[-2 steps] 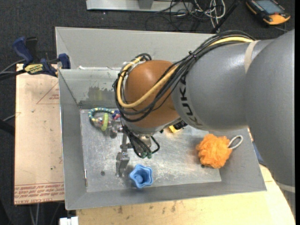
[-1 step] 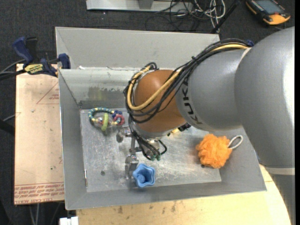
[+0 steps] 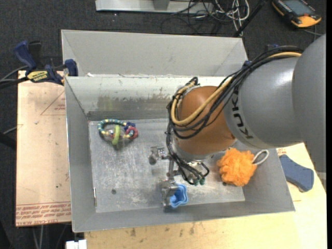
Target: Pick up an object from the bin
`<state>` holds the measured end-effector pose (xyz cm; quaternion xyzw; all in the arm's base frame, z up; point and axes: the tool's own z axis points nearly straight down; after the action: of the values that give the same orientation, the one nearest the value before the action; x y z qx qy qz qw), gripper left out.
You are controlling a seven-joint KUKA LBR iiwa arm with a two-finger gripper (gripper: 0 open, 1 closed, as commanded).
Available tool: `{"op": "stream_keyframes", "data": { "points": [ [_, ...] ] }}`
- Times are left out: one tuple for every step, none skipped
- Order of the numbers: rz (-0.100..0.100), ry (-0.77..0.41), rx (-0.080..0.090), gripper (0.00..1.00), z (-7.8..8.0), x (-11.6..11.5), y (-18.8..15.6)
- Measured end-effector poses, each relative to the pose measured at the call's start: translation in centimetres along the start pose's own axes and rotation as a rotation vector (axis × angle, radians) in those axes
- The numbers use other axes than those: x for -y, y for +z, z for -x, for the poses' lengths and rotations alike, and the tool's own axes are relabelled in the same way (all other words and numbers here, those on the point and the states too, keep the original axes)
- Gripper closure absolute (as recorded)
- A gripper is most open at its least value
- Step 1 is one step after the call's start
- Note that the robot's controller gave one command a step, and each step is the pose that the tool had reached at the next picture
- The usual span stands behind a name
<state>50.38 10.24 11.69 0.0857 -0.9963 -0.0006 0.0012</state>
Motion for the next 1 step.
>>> {"op": "stream_keyframes", "data": {
  "points": [
    [-0.007, -0.098, 0.0, 0.0, -0.8, 0.38, 0.26]
  ]
}}
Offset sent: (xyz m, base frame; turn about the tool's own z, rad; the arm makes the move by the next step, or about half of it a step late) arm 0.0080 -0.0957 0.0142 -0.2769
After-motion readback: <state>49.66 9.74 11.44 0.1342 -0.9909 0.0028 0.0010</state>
